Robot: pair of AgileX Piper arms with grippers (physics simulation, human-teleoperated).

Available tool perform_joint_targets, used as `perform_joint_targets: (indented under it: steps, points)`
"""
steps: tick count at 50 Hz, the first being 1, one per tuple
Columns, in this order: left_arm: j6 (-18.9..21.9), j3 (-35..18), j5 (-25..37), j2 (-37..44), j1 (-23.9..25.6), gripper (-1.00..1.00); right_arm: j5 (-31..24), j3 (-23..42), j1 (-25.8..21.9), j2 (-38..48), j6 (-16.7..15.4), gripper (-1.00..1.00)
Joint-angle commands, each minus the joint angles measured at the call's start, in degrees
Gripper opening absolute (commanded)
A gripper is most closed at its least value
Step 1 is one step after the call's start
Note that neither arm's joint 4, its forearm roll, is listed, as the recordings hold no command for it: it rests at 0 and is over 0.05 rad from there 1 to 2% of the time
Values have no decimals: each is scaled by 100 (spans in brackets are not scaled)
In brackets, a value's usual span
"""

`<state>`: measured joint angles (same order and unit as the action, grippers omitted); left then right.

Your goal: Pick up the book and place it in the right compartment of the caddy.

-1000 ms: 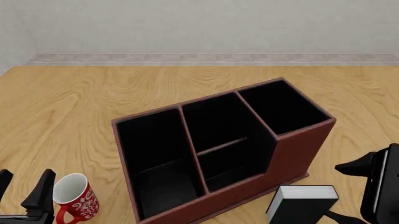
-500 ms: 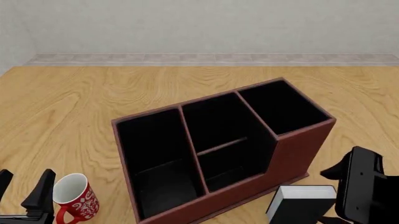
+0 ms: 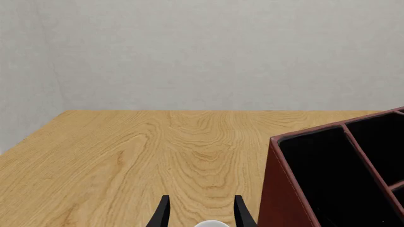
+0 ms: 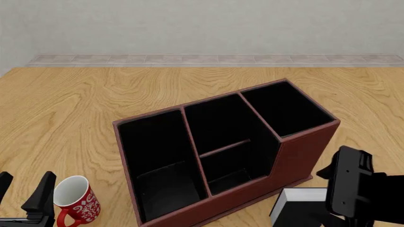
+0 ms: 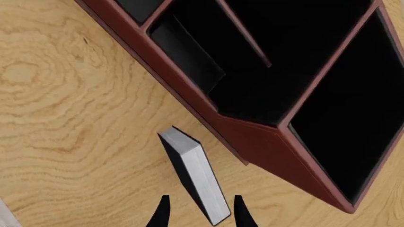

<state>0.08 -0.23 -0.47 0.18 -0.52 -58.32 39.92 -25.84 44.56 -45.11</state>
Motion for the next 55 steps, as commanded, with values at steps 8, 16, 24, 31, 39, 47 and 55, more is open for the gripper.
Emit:
perform_joint_targets:
  steps: [8,16,24,31,39,47,55]
  points:
    - [4,0,-15,-11,67,100,564,-301,333,104,76,100]
    - [4,4,-30,-12,56,100,708,-380,383,210,40,100]
    - [4,4,-31,-11,55,100,941,-544,298,366,129,100]
    - [4,5,-35,-12,55,100,1136,-670,203,491,252,100]
    - [3,4,-36,-12,54,100,1325,-810,184,611,341,100]
    - [4,-1,-32,-12,55,100,1467,-900,181,722,393,100]
    - [4,3,-32,-12,55,100,1577,-979,96,810,496,100]
